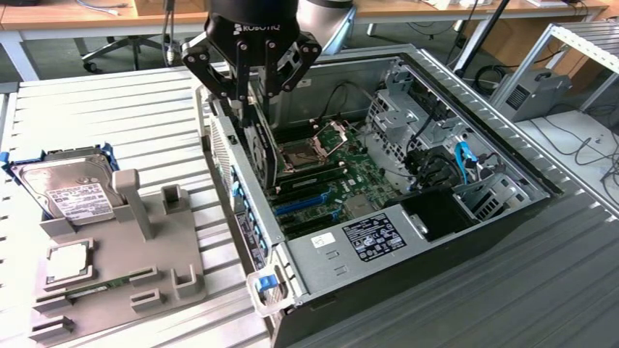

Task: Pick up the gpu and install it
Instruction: 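Pick up the gpu and move the gpu toward the slot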

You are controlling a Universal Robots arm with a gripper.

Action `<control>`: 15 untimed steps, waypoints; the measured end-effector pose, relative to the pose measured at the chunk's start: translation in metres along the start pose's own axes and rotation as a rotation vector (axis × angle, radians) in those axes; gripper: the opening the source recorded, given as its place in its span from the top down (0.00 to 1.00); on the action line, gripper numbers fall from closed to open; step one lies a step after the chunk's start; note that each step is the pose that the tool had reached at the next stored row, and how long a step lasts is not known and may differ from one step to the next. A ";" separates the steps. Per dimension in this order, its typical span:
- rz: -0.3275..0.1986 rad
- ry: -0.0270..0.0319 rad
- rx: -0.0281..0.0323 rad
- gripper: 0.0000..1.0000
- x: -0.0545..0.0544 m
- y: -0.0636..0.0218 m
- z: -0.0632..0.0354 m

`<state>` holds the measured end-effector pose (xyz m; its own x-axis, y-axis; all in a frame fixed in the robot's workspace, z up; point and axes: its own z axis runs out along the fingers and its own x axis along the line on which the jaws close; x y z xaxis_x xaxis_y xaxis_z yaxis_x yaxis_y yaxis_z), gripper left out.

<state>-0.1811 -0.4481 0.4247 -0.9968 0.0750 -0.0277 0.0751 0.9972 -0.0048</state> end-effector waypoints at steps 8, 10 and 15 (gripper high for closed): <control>0.000 0.0000 0.0001 0.74 -0.002 0.0002 0.0001; 0.000 0.0000 0.0001 0.74 -0.003 0.0002 0.0001; 0.000 0.0000 0.0002 0.74 -0.005 0.0003 0.0002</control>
<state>-0.1765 -0.4481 0.4246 -0.9968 0.0749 -0.0277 0.0751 0.9972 -0.0050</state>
